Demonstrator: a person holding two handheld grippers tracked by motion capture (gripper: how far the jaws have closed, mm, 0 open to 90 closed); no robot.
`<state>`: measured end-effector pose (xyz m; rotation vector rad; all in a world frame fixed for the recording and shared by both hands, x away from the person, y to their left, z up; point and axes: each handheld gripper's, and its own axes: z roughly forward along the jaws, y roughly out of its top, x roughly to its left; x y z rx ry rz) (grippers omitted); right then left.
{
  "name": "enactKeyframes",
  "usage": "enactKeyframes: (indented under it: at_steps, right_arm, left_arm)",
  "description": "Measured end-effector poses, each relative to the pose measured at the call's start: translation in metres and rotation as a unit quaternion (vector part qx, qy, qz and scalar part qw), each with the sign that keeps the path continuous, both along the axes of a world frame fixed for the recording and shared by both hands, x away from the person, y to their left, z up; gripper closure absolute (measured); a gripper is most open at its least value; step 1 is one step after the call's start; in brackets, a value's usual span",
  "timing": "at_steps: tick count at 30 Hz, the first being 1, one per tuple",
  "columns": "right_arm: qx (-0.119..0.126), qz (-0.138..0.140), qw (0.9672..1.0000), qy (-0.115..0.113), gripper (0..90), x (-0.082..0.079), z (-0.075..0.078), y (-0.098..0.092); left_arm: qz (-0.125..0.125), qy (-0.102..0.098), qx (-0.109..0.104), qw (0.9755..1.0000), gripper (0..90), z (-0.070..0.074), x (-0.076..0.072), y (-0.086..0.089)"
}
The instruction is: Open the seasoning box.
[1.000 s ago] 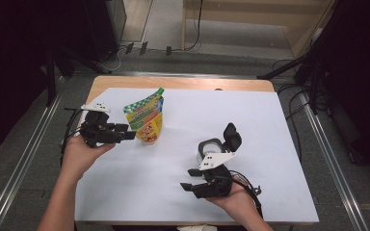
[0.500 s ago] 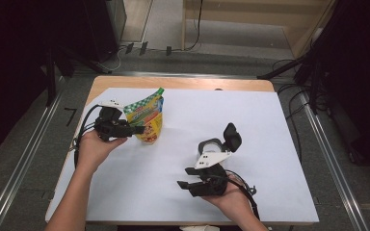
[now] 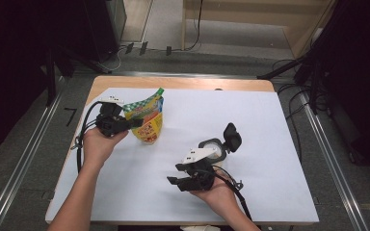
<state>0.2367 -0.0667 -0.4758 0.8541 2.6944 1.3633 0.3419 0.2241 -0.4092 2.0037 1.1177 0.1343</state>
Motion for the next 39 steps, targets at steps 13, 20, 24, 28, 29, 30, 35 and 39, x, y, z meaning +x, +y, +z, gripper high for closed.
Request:
enactKeyframes:
  at_steps: [13, 20, 24, 28, 29, 30, 35, 39]
  right_arm:
    - [0.001, -0.003, 1.0000, -0.001, 49.2, 0.003, -0.006, -0.001]
    - [-0.002, -0.002, 1.0000, -0.006, 49.4, 0.004, -0.011, 0.002]
    - [0.000, -0.002, 0.9999, -0.012, 49.6, 0.004, -0.012, 0.003]
    - [0.002, -0.003, 0.9999, -0.015, 50.0, 0.004, -0.014, 0.004]
    - [0.003, -0.004, 0.9999, -0.016, 50.3, 0.004, -0.014, 0.005]
    - [0.003, -0.003, 0.9999, -0.013, 53.0, 0.005, -0.016, 0.006]
    - [0.003, -0.008, 0.9998, -0.017, 54.4, 0.006, -0.019, 0.010]
    - [0.016, -0.026, 0.9992, -0.025, 55.5, 0.007, -0.022, 0.012]
  left_arm:
    - [-0.009, 0.026, -0.040, 0.9988, 90.0, 0.030, -0.011, -0.010]
    - [-0.029, 0.030, -0.050, 0.9979, 90.0, 0.041, -0.021, -0.017]
    - [-0.041, 0.025, -0.053, 0.9974, 90.0, 0.052, -0.029, -0.022]
    - [-0.056, 0.019, -0.063, 0.9962, 90.0, 0.063, -0.038, -0.028]
    - [-0.058, 0.017, -0.065, 0.9961, 90.0, 0.066, -0.041, -0.030]
    - [-0.064, 0.016, -0.067, 0.9956, 90.0, 0.068, -0.043, -0.032]
    - [-0.082, 0.018, -0.076, 0.9936, 90.0, 0.075, -0.054, -0.040]
    - [-0.096, 0.021, -0.080, 0.9919, 90.0, 0.080, -0.065, -0.049]
